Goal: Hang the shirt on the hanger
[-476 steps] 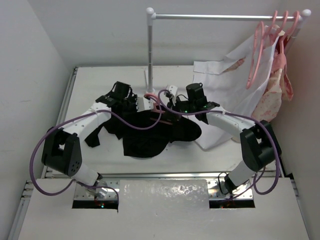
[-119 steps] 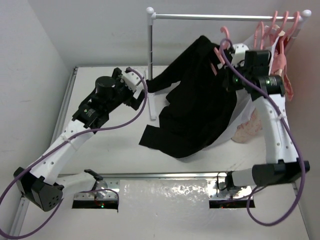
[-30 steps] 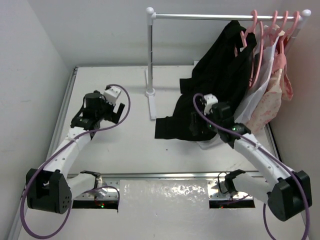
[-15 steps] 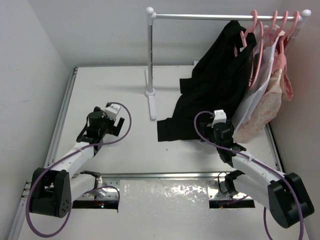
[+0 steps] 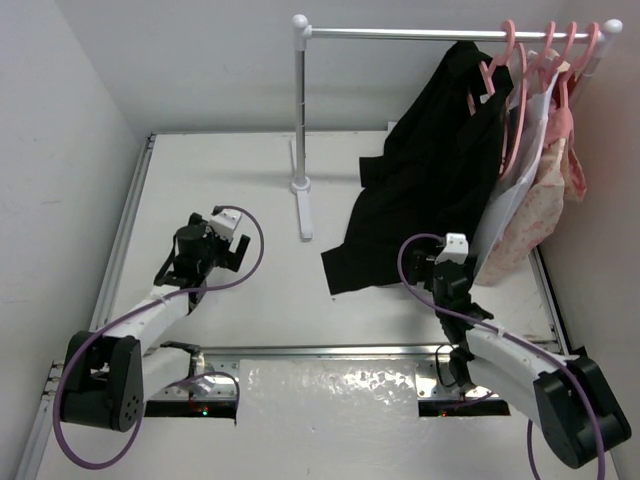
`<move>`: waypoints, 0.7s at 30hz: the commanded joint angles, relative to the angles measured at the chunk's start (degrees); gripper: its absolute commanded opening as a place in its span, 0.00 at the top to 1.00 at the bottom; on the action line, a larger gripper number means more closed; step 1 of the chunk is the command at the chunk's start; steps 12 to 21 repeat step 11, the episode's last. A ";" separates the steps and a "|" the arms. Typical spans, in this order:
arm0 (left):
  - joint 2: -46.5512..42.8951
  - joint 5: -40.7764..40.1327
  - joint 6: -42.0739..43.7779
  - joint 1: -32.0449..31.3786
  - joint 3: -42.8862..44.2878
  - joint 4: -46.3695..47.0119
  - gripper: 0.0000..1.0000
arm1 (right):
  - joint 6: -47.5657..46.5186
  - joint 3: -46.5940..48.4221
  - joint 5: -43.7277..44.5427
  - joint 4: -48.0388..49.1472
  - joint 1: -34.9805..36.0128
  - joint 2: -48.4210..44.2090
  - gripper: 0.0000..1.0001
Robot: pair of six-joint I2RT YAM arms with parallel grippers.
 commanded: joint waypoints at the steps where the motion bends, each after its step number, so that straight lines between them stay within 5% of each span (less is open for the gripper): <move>1: 0.05 0.92 -0.88 0.55 0.54 3.05 0.00 | -0.88 -0.19 -0.16 5.71 0.06 -1.19 0.01; 21: 0.23 1.19 -0.70 0.55 0.71 2.61 0.00 | -0.44 0.69 -0.95 5.36 0.06 1.27 0.01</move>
